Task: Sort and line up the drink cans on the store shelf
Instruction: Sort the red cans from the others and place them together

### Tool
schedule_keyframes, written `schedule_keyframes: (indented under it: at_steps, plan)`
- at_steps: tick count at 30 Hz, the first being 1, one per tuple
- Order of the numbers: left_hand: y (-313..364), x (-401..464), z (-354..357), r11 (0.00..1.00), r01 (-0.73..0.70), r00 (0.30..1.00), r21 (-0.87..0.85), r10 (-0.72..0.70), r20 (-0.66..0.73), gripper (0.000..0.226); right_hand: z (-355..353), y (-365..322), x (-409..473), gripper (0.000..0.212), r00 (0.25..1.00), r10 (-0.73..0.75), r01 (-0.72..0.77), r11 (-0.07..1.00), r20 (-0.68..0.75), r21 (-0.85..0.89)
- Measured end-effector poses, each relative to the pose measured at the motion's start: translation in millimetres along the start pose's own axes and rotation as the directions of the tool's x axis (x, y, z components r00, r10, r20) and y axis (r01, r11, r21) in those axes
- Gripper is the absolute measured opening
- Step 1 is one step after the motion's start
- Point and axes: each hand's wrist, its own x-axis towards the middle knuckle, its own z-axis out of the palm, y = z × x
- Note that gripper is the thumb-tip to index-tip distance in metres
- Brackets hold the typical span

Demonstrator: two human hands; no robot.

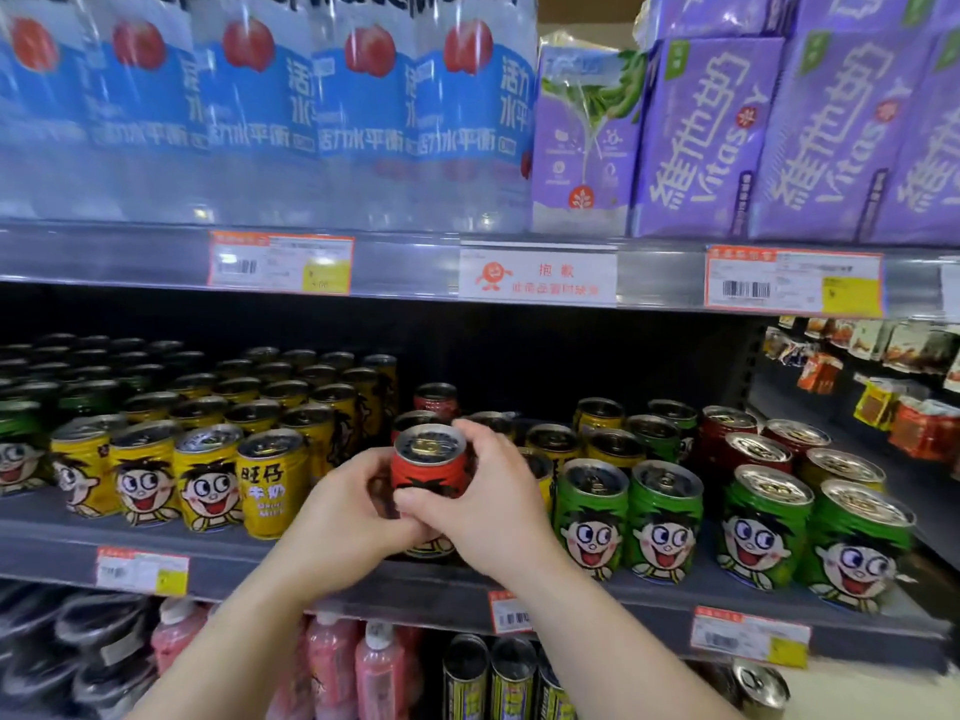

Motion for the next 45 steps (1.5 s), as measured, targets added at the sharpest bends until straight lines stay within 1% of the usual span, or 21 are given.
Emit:
schedule_keyframes:
  at_steps: [2, 3, 6, 8, 10, 11, 13, 15, 16, 18, 20, 24, 26, 29, 32, 34, 36, 39, 42, 45]
  plan:
    - [-15, 8, -4, 0.998, 0.058, 0.998, 0.019, -0.058, 0.017, 0.052, 7, 2, 4, 0.09, 0.999, 0.024, -0.023, 1.0, 0.033, -0.01]
    - [-23, 11, -4, 0.996, 0.085, 0.996, 0.04, -0.086, 0.023, 0.052, 8, 5, 3, 0.088, 0.999, 0.034, -0.034, 0.999, 0.035, -0.003]
    - [-38, 17, 1, 0.99, 0.125, 0.991, 0.064, -0.127, 0.031, 0.052, 3, 11, -6, 0.072, 1.0, 0.021, -0.021, 0.999, -0.002, 0.024]
    - [-43, 22, 1, 0.987, 0.144, 0.987, 0.069, -0.148, 0.056, 0.056, -5, 14, -13, 0.059, 1.0, 0.013, -0.013, 1.0, -0.023, 0.017]
    - [-45, 24, -1, 0.985, 0.147, 0.985, 0.089, -0.154, 0.077, 0.072, -15, 17, -20, 0.049, 0.998, 0.028, -0.026, 0.999, -0.05, 0.028]
    - [-43, 25, -3, 0.983, 0.146, 0.987, 0.111, -0.153, 0.055, 0.084, -22, 18, -23, 0.044, 0.997, 0.041, -0.038, 0.998, -0.066, 0.044]
    - [-33, 25, -6, 0.978, 0.103, 0.993, 0.181, -0.09, -0.08, 0.103, -35, 22, -29, 0.035, 0.993, 0.065, -0.059, 0.996, -0.098, 0.068]
    - [-14, 24, -6, 0.972, 0.009, 0.979, 0.235, 0.04, -0.201, 0.1, -48, 28, -33, 0.03, 0.988, 0.076, -0.069, 0.996, -0.136, 0.054]
    - [-1, 22, -3, 0.97, -0.054, 0.971, 0.235, 0.106, -0.216, 0.094, -54, 31, -34, 0.028, 0.984, 0.087, -0.081, 0.996, -0.155, 0.045]
    - [27, 17, 9, 0.96, -0.169, 0.962, 0.224, 0.21, -0.174, 0.081, -67, 38, -37, 0.025, 0.973, 0.127, -0.12, 0.992, -0.191, 0.047]
    - [51, 13, 29, 0.951, -0.252, 0.957, 0.18, 0.272, -0.098, 0.07, -82, 45, -42, 0.024, 0.962, 0.158, -0.151, 0.987, -0.224, 0.047]
    - [86, 16, 83, 0.92, -0.366, 0.93, 0.138, 0.355, 0.097, 0.061, -125, 64, -47, 0.023, 0.942, 0.164, -0.167, 0.986, -0.292, 0.013]
    - [105, 24, 109, 0.911, -0.397, 0.914, 0.113, 0.381, 0.137, 0.059, -154, 75, -47, 0.021, 0.935, 0.149, -0.165, 0.986, -0.322, -0.021]
    - [130, 45, 145, 0.927, -0.367, 0.912, 0.079, 0.342, 0.228, 0.052, -204, 92, -45, 0.017, 0.934, 0.124, -0.159, 0.984, -0.334, -0.081]
    - [147, 75, 179, 0.958, -0.285, 0.913, 0.032, 0.261, 0.313, 0.045, -253, 114, -40, 0.014, 0.94, 0.116, -0.151, 0.985, -0.321, -0.086]
    - [157, 93, 200, 0.967, -0.244, 0.92, 0.078, 0.205, 0.333, 0.044, -281, 132, -32, 0.012, 0.945, 0.12, -0.154, 0.984, -0.304, -0.088]
    - [162, 107, 222, 0.979, -0.181, 0.93, 0.099, 0.137, 0.342, 0.05, -300, 154, -21, 0.011, 0.953, 0.114, -0.143, 0.986, -0.281, -0.085]
    - [166, 120, 252, 0.987, -0.099, 0.94, 0.123, 0.052, 0.336, 0.064, -314, 188, -2, 0.015, 0.96, 0.116, -0.123, 0.992, -0.255, -0.011]
    - [167, 124, 273, 0.979, -0.035, 0.946, 0.2, -0.031, 0.322, 0.069, -321, 221, 17, 0.016, 0.967, 0.11, -0.103, 0.994, -0.228, 0.045]
    - [170, 125, 279, 0.954, 0.014, 0.941, 0.301, -0.114, 0.318, 0.073, -326, 248, 35, 0.02, 0.972, 0.088, -0.084, 0.996, -0.216, 0.028]
